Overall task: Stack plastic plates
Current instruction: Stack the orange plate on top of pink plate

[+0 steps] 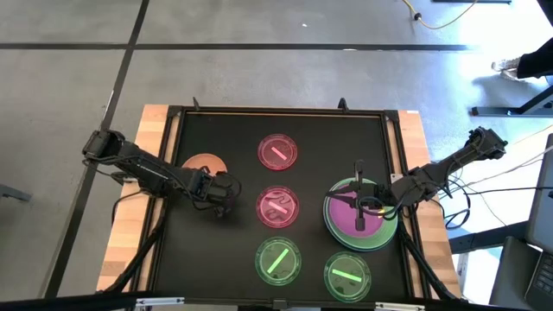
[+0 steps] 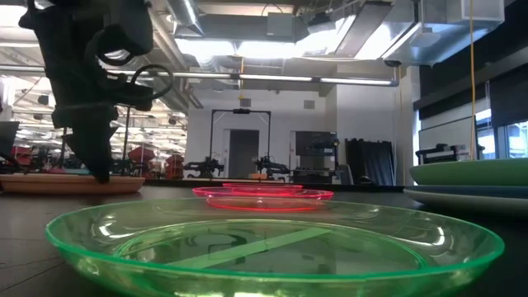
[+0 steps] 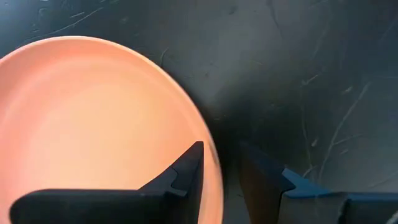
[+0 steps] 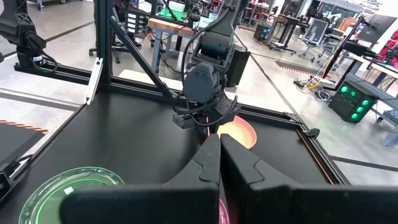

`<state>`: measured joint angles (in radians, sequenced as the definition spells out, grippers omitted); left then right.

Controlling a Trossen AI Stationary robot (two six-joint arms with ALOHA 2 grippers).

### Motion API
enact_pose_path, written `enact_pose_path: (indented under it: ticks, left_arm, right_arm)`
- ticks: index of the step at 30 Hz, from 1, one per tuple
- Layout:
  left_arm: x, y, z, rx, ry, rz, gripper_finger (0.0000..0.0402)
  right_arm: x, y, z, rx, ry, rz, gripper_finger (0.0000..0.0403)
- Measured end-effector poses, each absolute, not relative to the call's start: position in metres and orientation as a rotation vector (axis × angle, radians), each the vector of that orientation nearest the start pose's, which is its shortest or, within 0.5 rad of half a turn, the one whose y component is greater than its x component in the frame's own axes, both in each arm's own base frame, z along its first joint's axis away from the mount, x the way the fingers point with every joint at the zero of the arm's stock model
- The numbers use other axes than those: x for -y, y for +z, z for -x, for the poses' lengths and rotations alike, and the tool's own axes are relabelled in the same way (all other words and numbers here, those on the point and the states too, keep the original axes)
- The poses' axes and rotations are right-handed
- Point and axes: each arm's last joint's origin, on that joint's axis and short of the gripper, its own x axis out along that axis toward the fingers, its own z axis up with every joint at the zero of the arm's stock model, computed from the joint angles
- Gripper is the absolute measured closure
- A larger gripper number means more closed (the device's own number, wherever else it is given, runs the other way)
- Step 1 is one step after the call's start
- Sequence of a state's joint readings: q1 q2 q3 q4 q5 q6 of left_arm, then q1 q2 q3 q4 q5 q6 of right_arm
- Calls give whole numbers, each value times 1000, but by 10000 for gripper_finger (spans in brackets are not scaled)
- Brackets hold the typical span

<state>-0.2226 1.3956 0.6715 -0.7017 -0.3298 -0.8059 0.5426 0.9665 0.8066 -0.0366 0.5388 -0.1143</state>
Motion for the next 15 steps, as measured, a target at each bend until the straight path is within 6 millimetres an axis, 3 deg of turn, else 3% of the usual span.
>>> enact_pose_path:
  ticks: [8,15]
  left_arm:
    - [37,147,-205,-1242,583,238,317]
    - [36,139,-201,-1259,537,191,363]
  right_arm:
    - [-97,323,-189,-170,14,219,400]
    - [-97,323,-189,-170,14,220,400]
